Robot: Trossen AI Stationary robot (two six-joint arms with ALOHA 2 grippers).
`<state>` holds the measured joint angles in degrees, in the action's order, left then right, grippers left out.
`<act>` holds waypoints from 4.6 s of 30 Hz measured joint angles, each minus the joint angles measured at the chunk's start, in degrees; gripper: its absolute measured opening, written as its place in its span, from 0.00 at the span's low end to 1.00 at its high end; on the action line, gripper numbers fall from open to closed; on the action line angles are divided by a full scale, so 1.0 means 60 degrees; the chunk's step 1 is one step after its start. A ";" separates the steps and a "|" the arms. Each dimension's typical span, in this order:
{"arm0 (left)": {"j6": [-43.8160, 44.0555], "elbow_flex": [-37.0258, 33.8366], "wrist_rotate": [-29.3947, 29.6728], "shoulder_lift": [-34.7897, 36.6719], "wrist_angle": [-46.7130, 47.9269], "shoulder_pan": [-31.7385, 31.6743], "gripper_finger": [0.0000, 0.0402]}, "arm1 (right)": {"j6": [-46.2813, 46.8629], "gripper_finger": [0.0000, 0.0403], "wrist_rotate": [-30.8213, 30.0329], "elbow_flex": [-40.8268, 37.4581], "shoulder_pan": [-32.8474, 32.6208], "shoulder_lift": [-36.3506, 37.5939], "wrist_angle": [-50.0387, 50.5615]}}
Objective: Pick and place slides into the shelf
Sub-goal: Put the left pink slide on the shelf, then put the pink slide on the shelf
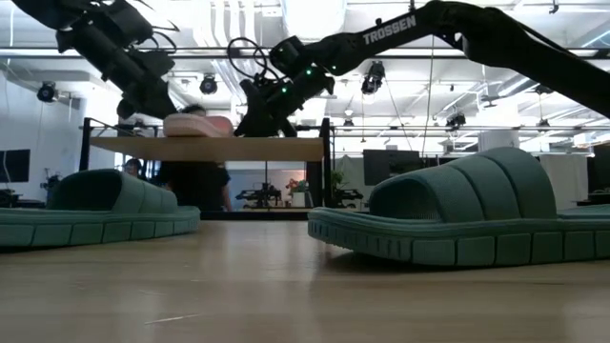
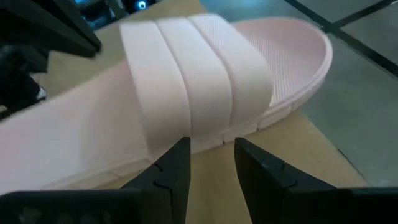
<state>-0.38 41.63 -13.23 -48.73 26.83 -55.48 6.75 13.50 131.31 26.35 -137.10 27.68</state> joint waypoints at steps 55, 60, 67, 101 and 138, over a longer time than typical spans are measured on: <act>-0.0141 -0.0086 -0.6663 -0.1224 -0.3390 0.0972 0.01 | 1.1423 0.29 -0.0536 -0.2665 -0.7330 0.4404 0.9197; 0.1191 -0.0001 -0.5998 -0.1210 -0.4913 0.2290 0.01 | 1.3054 0.29 -0.1253 -0.2748 -0.8479 0.4408 0.8946; 0.2056 0.0131 -0.4115 -0.1210 -0.5225 0.4429 0.01 | 1.5315 0.29 -0.3036 -0.2849 -1.0316 0.4408 0.8010; 0.2761 0.0095 -0.0849 -0.2319 -0.5072 0.8331 0.01 | 2.0619 0.50 -0.2095 -0.5425 -1.3770 0.4080 0.5365; 0.2663 0.0075 -0.0849 -0.2003 -0.5042 0.8324 0.01 | 1.4504 0.44 -0.4169 -0.7677 -0.9911 0.4080 0.7049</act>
<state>15.60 42.08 -18.33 -60.74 -3.42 -5.54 93.78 -11.51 85.25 -33.12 -112.62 69.98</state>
